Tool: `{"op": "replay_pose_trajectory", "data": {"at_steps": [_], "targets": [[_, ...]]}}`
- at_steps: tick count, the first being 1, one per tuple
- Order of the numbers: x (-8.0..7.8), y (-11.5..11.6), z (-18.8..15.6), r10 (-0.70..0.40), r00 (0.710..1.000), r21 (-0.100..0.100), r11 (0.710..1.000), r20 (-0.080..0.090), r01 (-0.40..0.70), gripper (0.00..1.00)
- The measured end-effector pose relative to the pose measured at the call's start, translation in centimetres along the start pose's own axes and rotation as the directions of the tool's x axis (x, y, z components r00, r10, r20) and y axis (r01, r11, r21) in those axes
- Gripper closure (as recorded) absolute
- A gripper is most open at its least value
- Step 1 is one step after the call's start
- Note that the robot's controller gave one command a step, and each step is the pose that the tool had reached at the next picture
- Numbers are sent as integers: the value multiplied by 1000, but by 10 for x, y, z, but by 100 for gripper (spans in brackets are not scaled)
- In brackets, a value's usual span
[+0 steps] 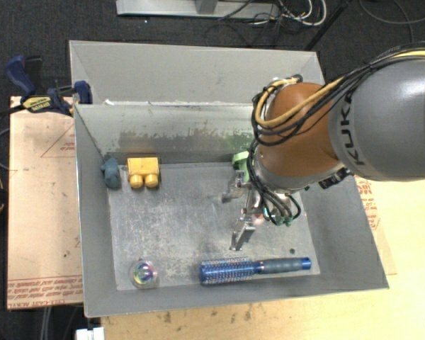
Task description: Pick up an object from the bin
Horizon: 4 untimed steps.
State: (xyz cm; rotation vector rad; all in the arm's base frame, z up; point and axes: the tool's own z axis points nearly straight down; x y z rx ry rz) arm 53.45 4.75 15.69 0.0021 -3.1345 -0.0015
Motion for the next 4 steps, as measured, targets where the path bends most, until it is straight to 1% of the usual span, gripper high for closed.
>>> {"op": "replay_pose_trajectory", "data": {"at_steps": [1, 2, 3, 4], "targets": [[27, 70, 23, -163, 987, -1, 987, 5, 163, 0], [31, -23, 76, -212, 977, 3, 977, 7, 212, 0], [30, -17, 74, -218, 976, 1, 976, 10, 218, 100], [13, -35, -53, -222, 975, 4, 975, 17, 222, 100]]}}
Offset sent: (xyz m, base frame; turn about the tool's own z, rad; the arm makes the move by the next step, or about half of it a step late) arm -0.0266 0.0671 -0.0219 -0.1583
